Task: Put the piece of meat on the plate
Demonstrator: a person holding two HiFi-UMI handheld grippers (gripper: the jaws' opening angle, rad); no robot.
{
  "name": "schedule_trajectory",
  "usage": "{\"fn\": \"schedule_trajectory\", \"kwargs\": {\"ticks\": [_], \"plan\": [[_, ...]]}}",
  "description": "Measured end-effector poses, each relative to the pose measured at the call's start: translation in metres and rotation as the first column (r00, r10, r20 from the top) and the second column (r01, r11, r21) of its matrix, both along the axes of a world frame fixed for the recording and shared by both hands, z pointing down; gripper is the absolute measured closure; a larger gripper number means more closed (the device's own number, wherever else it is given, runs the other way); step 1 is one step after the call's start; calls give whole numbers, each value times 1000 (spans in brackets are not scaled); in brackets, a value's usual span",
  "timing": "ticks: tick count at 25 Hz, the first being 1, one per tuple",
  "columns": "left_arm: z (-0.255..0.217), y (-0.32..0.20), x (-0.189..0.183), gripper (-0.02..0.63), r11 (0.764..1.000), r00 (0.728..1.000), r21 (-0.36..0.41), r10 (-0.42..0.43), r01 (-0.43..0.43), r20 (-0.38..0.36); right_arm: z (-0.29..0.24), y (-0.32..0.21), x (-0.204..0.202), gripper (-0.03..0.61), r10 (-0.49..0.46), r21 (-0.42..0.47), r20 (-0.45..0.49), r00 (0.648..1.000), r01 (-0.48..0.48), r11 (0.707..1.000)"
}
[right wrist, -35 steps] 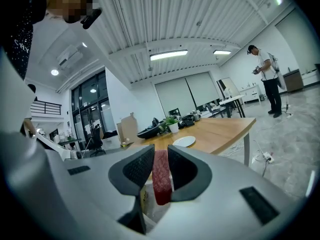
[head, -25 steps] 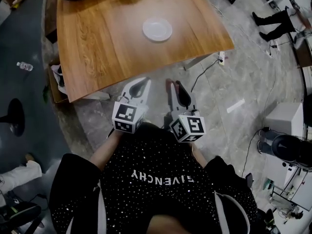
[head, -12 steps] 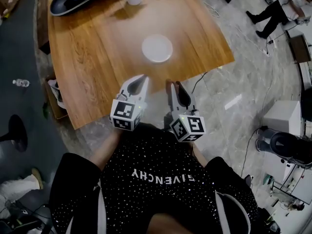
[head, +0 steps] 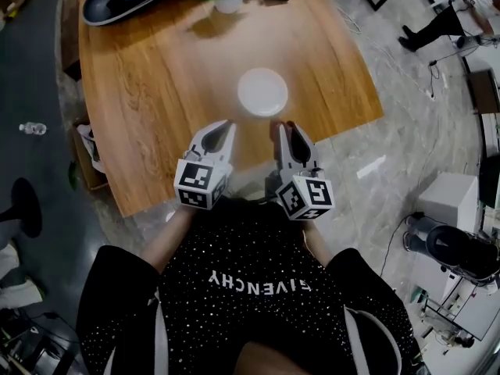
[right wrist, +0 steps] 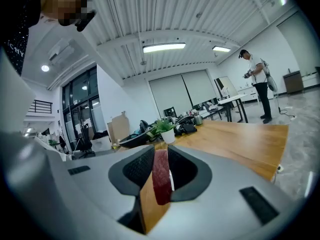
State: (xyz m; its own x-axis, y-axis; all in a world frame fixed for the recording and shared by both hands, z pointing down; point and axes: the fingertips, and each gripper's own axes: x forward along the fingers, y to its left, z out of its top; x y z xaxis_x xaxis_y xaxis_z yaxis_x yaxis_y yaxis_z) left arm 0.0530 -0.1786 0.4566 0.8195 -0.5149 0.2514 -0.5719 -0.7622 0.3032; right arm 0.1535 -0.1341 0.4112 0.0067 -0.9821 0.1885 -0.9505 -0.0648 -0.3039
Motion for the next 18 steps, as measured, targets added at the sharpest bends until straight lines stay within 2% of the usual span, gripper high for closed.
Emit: {"fn": "schedule_trajectory", "kwargs": {"ticks": [6,12,18], "plan": [[11,-9,-7,601,998,997,-26,-60,62,48,1,-32,3,486,-79,-3,38,996,79,997],[7,-24,-8,601,984,985,-42,-170,171,11,7,-60,9,486,-153,-28,61,986,155,988],[-1,-35,-4,601,975,975,-22,-221,221,2,21,-89,16,486,-191,-65,62,980,195,979]]}}
